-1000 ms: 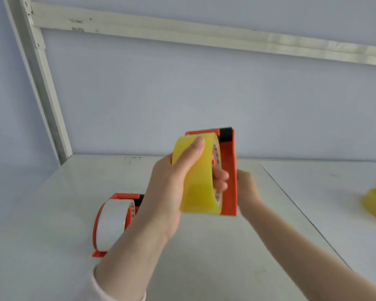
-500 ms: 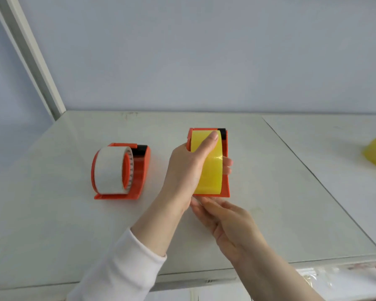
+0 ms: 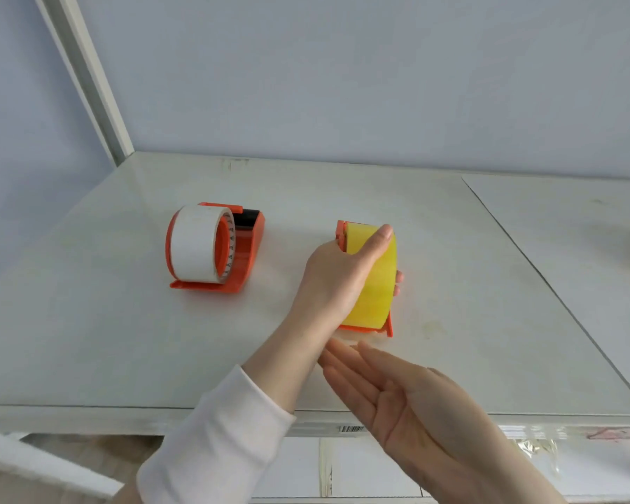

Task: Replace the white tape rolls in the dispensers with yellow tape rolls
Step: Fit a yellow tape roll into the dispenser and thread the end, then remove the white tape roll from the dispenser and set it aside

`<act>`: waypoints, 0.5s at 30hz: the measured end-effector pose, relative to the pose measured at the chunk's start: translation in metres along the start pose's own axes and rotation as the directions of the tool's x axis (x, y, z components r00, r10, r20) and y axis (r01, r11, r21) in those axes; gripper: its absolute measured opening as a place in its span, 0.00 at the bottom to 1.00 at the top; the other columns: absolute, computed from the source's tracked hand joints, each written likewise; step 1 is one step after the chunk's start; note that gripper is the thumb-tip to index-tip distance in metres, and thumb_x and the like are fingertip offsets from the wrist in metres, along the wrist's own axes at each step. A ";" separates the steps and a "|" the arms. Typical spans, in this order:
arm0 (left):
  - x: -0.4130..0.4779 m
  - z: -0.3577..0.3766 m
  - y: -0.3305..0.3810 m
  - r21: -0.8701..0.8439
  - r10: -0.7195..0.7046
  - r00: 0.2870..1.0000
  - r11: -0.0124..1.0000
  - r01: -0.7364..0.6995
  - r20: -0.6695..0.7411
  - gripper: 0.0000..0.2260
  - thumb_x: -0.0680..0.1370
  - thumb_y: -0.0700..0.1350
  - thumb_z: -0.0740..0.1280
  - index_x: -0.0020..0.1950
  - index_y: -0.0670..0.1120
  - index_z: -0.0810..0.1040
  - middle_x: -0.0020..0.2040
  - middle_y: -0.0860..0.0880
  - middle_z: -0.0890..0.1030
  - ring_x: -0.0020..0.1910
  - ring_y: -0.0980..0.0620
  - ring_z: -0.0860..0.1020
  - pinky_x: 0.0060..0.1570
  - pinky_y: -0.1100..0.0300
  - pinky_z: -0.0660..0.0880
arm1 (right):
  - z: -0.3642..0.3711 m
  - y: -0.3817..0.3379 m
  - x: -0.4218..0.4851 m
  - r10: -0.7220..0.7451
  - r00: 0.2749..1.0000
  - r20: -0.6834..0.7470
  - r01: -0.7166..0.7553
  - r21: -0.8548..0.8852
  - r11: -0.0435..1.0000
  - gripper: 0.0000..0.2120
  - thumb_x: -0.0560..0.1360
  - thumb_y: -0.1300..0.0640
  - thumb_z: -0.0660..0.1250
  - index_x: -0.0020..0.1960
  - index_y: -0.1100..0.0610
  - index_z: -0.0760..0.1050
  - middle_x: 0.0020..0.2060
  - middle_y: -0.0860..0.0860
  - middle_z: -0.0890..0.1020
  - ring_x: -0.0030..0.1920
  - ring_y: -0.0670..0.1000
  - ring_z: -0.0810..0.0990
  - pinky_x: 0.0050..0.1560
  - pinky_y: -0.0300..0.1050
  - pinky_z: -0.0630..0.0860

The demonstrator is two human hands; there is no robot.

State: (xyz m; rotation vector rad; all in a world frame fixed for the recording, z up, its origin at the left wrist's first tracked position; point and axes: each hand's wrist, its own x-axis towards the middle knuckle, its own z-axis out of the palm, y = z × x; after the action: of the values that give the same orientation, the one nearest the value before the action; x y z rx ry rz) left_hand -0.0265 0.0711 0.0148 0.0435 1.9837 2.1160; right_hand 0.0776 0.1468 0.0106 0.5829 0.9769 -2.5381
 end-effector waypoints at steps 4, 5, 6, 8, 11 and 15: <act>-0.006 -0.013 0.003 0.383 0.091 0.996 0.919 -0.089 0.011 0.28 0.72 0.70 0.53 0.28 0.46 0.66 0.23 0.43 0.73 0.24 0.51 0.74 0.31 0.67 0.74 | 0.002 0.010 -0.014 -0.105 0.993 -0.061 0.091 -0.195 0.977 0.21 0.58 0.60 0.70 0.50 0.64 0.76 0.42 0.57 0.87 0.39 0.55 0.86 0.33 0.44 0.82; -0.011 -0.020 0.006 0.472 0.133 0.991 0.873 -0.120 0.006 0.27 0.74 0.68 0.50 0.27 0.48 0.61 0.22 0.50 0.67 0.22 0.54 0.69 0.28 0.65 0.68 | 0.004 0.015 -0.015 -0.156 0.984 -0.082 0.128 -0.276 0.953 0.21 0.55 0.58 0.70 0.48 0.62 0.77 0.40 0.54 0.87 0.37 0.52 0.85 0.32 0.42 0.80; -0.015 -0.029 0.007 0.521 0.175 0.985 0.840 -0.151 0.003 0.27 0.74 0.69 0.49 0.28 0.48 0.62 0.23 0.53 0.67 0.24 0.55 0.68 0.31 0.62 0.67 | 0.007 0.020 -0.014 -0.207 0.975 -0.081 0.166 -0.353 0.921 0.20 0.55 0.57 0.70 0.47 0.60 0.78 0.37 0.52 0.86 0.34 0.50 0.84 0.31 0.40 0.78; -0.026 -0.051 0.012 0.457 0.286 0.958 0.856 -0.244 -0.024 0.28 0.69 0.72 0.51 0.36 0.47 0.72 0.32 0.54 0.77 0.33 0.54 0.78 0.41 0.57 0.74 | 0.020 0.030 -0.010 -0.308 0.951 -0.031 0.258 -0.468 0.845 0.18 0.56 0.54 0.69 0.45 0.59 0.78 0.34 0.50 0.86 0.33 0.47 0.83 0.30 0.37 0.76; -0.042 -0.100 0.020 0.214 0.489 0.856 0.865 -0.453 -0.165 0.19 0.70 0.62 0.60 0.42 0.47 0.76 0.33 0.54 0.83 0.32 0.58 0.82 0.39 0.64 0.78 | 0.047 0.043 0.005 -0.471 0.879 0.075 0.417 -0.600 0.683 0.15 0.61 0.51 0.69 0.46 0.55 0.78 0.37 0.49 0.86 0.37 0.45 0.83 0.37 0.38 0.78; -0.048 -0.182 0.016 0.151 0.595 0.770 0.803 -0.576 -0.228 0.14 0.67 0.55 0.69 0.47 0.51 0.72 0.37 0.55 0.83 0.35 0.60 0.80 0.41 0.67 0.75 | 0.093 0.056 0.049 -0.639 0.744 0.193 0.533 -0.748 0.395 0.12 0.69 0.52 0.70 0.51 0.47 0.73 0.47 0.42 0.82 0.47 0.39 0.80 0.48 0.33 0.75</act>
State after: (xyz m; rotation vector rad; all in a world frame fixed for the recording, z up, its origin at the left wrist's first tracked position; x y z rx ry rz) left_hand -0.0162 -0.1178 0.0234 0.4840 2.4518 2.5238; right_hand 0.0389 0.0346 0.0192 0.1040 2.5251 -2.1910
